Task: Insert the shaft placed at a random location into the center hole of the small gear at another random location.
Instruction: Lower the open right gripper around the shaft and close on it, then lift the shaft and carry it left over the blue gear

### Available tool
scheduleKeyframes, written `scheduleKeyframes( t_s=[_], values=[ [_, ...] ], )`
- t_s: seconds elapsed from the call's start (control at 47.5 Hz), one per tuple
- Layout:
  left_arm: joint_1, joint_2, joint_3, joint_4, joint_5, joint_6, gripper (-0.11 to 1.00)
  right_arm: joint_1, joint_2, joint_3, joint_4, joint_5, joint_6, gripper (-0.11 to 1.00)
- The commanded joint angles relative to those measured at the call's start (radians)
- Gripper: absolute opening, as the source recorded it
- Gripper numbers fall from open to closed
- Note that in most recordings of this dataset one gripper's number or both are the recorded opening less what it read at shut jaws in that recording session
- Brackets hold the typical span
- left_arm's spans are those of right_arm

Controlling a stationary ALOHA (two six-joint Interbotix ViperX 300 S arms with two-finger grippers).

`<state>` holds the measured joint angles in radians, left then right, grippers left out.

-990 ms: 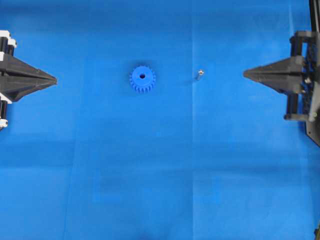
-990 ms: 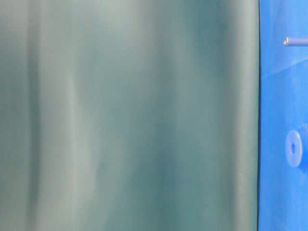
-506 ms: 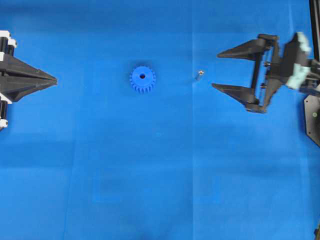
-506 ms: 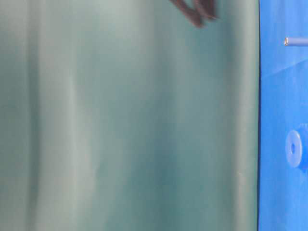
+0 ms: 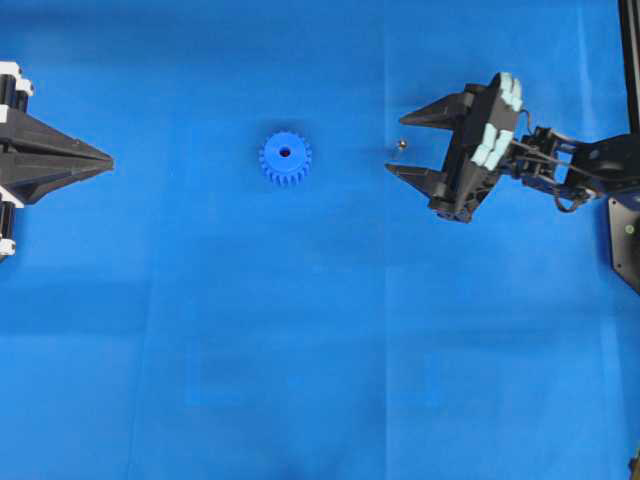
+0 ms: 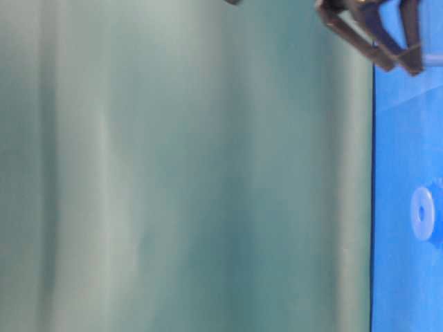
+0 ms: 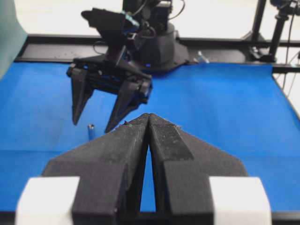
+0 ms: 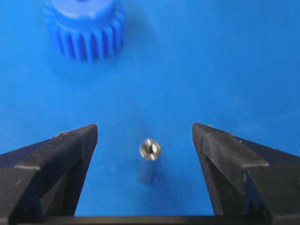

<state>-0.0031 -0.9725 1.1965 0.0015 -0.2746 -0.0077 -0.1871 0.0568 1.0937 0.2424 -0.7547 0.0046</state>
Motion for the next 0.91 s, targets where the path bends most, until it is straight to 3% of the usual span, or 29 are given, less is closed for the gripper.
scheduleKeyframes(
  t_s=[0.0,0.19,0.295,0.632,0.885],
  values=[
    [0.002,0.003,-0.008,0.002,-0.005,-0.002,0.00,-0.002,0.015,-0.012,0.014,-0.020,0.000,0.72],
    [0.002,0.000,-0.005,0.002,-0.003,-0.002,0.00,-0.003,0.021,-0.006,0.015,-0.032,0.000,0.71],
    [0.002,0.002,-0.003,0.002,-0.003,-0.002,0.00,0.002,0.021,-0.005,0.014,-0.048,0.000,0.64],
    [0.002,0.000,-0.002,0.002,0.002,-0.002,0.00,0.006,0.020,0.000,0.012,-0.048,0.000,0.04],
    [0.002,0.000,-0.002,0.002,0.005,-0.002,0.00,0.008,0.006,0.000,0.011,-0.044,0.000,0.03]
  ],
)
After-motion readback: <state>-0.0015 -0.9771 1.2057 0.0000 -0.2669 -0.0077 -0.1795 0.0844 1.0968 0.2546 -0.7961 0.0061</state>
